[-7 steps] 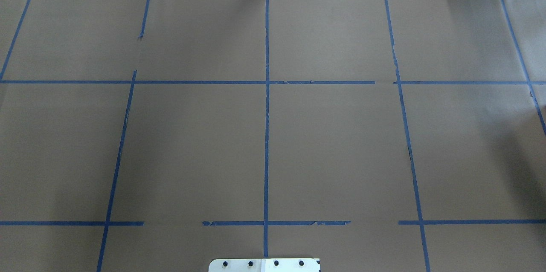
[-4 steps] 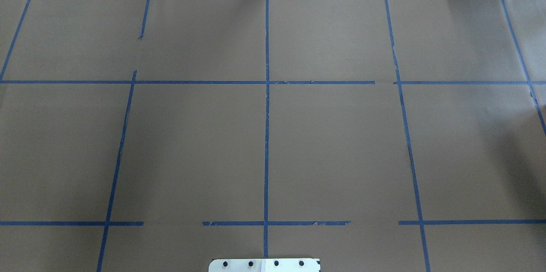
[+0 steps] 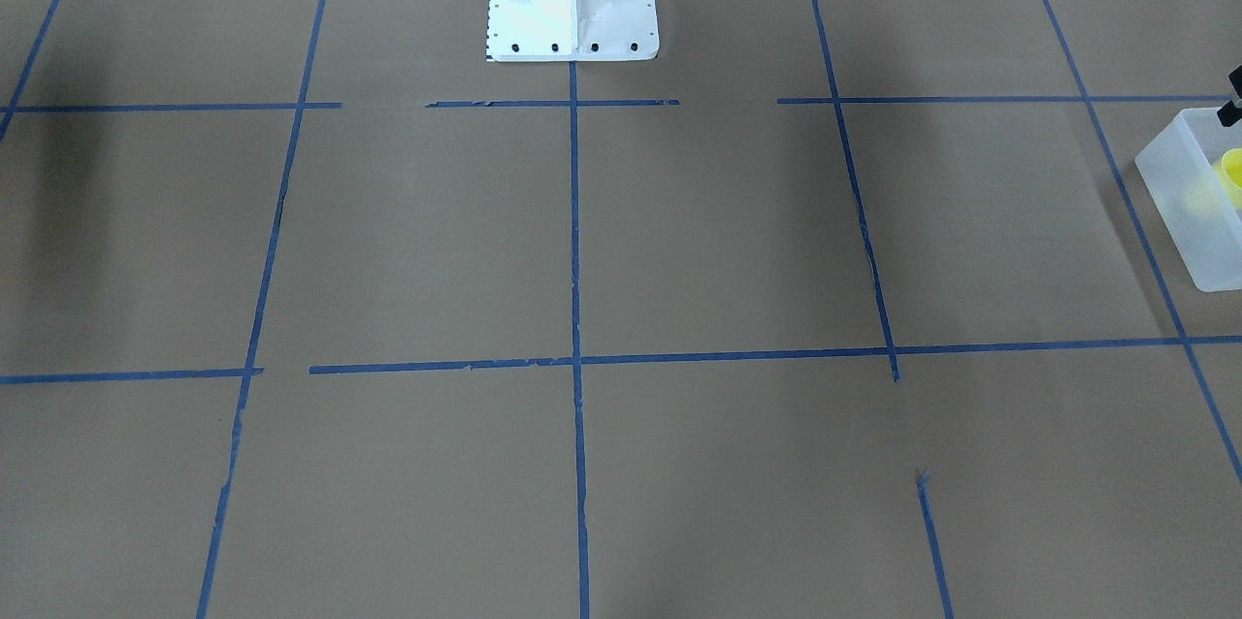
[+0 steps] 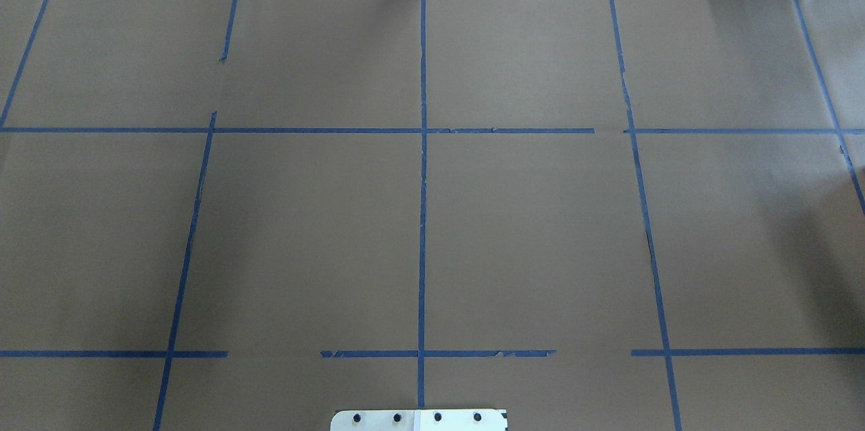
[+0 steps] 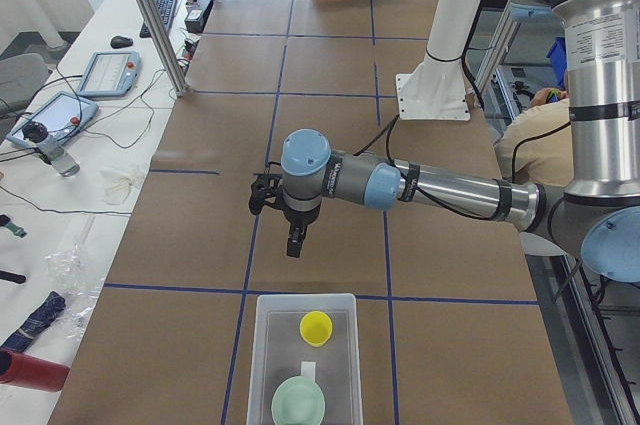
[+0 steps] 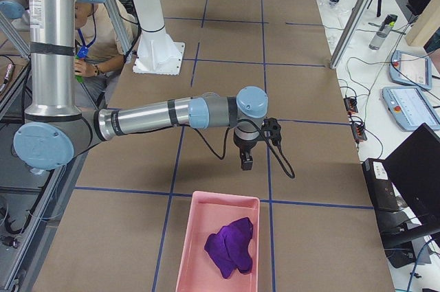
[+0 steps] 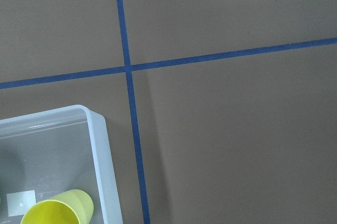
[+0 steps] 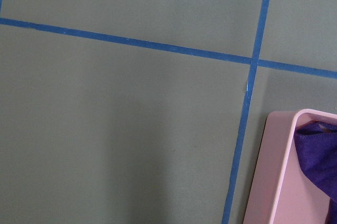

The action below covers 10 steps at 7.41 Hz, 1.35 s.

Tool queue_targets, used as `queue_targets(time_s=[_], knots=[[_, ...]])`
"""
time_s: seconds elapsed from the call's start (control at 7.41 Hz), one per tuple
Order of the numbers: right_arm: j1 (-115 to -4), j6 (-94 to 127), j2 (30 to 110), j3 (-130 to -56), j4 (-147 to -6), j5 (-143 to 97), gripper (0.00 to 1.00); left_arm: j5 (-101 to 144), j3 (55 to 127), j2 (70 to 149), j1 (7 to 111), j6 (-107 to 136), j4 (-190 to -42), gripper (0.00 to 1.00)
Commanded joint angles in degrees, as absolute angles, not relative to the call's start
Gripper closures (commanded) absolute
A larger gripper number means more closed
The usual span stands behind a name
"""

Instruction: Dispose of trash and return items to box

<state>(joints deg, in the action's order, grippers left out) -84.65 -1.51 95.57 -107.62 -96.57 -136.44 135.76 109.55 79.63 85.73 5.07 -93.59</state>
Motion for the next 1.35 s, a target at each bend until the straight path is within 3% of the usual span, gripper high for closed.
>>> queue_targets(time_s=[0.0, 1.21], knots=[[-84.6, -1.6, 96.0, -108.0, -96.6, -136.4, 0.0, 135.7, 108.1, 77.9, 86.7, 5.0, -93.0, 0.0], [-86.2, -7.7, 99.1, -106.6, -96.6, -136.8, 0.0, 130.7, 109.3, 77.9, 90.6, 4.9, -86.5, 0.0]])
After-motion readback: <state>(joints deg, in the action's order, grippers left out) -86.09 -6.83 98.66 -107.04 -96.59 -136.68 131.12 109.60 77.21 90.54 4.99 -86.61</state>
